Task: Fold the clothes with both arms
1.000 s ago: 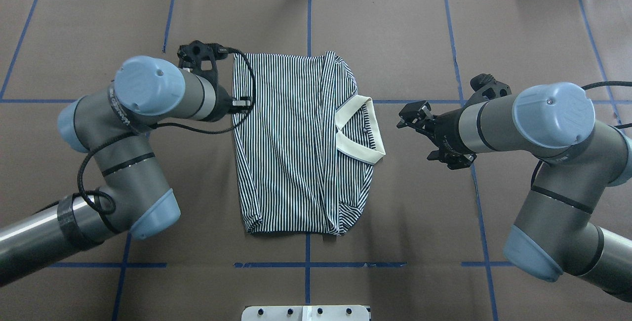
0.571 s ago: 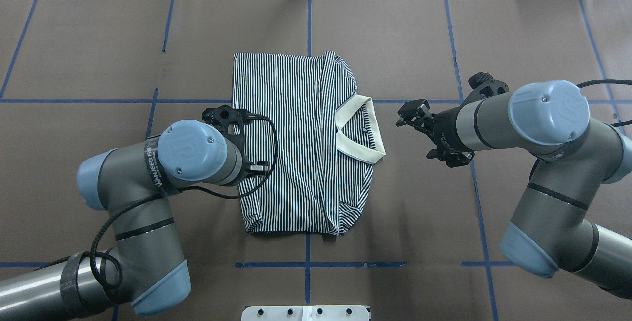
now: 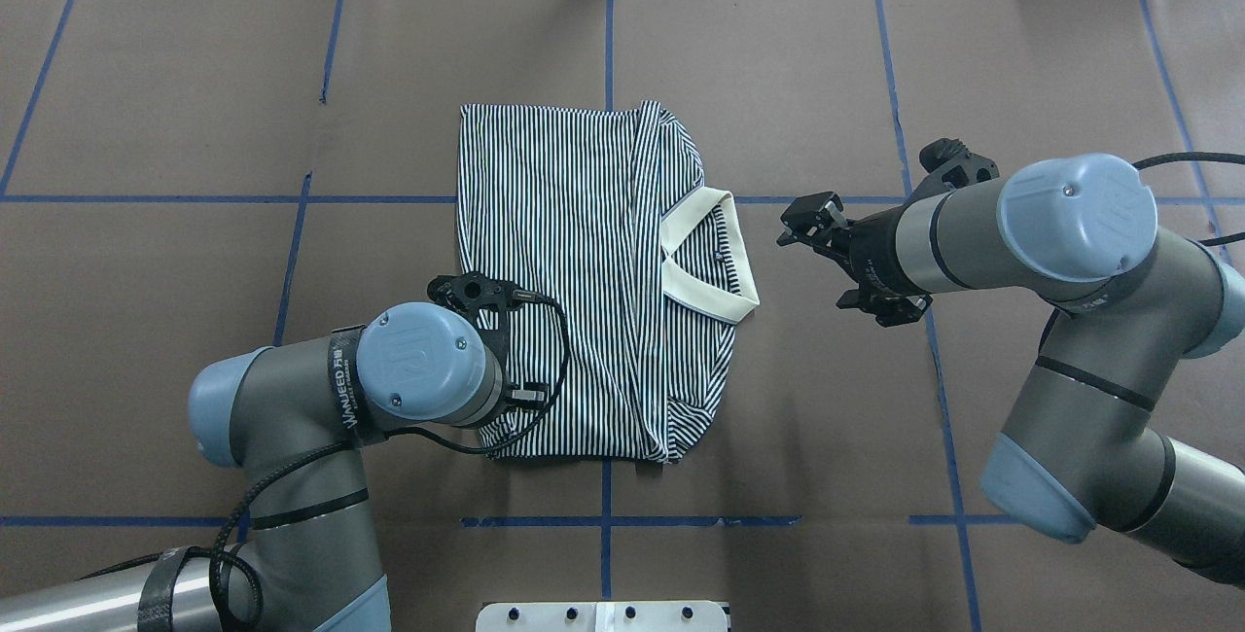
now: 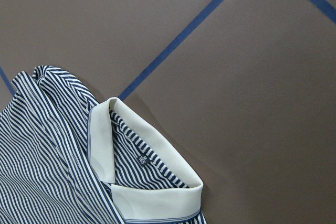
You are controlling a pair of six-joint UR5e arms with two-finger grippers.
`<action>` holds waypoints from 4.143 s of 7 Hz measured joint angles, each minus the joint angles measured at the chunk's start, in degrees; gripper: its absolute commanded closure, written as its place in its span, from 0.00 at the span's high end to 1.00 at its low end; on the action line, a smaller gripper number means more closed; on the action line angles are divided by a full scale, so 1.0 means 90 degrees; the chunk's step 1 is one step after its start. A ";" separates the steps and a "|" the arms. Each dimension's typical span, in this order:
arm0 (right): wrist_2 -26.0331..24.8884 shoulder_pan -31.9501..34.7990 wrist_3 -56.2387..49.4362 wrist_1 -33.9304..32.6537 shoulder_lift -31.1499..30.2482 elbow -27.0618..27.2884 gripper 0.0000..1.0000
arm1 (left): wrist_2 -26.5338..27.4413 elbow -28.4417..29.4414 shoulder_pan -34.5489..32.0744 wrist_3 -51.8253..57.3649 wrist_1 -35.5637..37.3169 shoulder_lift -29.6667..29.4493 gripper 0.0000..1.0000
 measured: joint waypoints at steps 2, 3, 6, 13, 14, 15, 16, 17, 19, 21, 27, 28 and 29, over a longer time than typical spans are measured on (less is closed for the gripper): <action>0.0001 0.0002 0.0002 -0.0003 0.0010 -0.0001 1.00 | -0.0010 0.0013 0.0043 -0.0004 0.0013 -0.0016 0.55; 0.0001 0.0002 0.0004 -0.0001 0.0018 -0.0004 1.00 | -0.0017 0.0020 0.0051 -0.0014 0.0014 -0.0022 0.61; 0.0001 -0.0003 0.0002 0.0003 0.0028 -0.0032 1.00 | -0.0050 0.0045 0.0075 -0.0049 -0.0003 -0.0027 0.61; 0.0023 0.0001 0.0001 0.0002 0.0029 -0.0050 1.00 | -0.0109 0.0050 0.0086 -0.0043 -0.0015 0.0127 0.65; 0.0027 0.0002 0.0002 0.0003 0.0028 -0.0050 1.00 | -0.0104 -0.0037 0.0062 -0.0015 -0.0008 0.0259 0.65; 0.0029 0.0002 0.0006 0.0004 0.0031 -0.0050 1.00 | -0.0097 -0.0123 0.0034 0.0003 0.0001 0.0399 0.65; 0.0030 0.0003 0.0008 0.0004 0.0035 -0.0049 1.00 | -0.0091 -0.0201 0.0001 0.0015 0.0008 0.0536 0.65; 0.0030 0.0002 0.0009 0.0002 0.0043 -0.0044 1.00 | -0.0083 -0.0297 -0.0057 0.0026 0.0035 0.0654 0.65; 0.0024 0.0001 0.0009 -0.0016 0.0195 -0.0143 1.00 | -0.0086 -0.0734 -0.0250 0.0060 0.0131 0.0825 0.63; 0.0002 -0.0084 0.0018 -0.0567 0.0987 -0.0675 1.00 | -0.0125 -0.1104 -0.0606 0.0070 0.0130 0.0811 0.63; -0.0144 -0.1296 -0.1486 -0.2188 0.2340 -0.1387 1.00 | -0.0660 -0.1397 -0.1504 0.0236 -0.0013 0.0752 0.63; -0.0194 -0.1483 -0.2026 -0.2605 0.2480 -0.1444 1.00 | -0.0662 -0.1397 -0.1507 0.0238 -0.0015 0.0736 0.63; -0.0277 -0.1637 -0.2581 -0.2950 0.2574 -0.1536 1.00 | -0.0662 -0.1395 -0.1511 0.0239 -0.0019 0.0726 0.63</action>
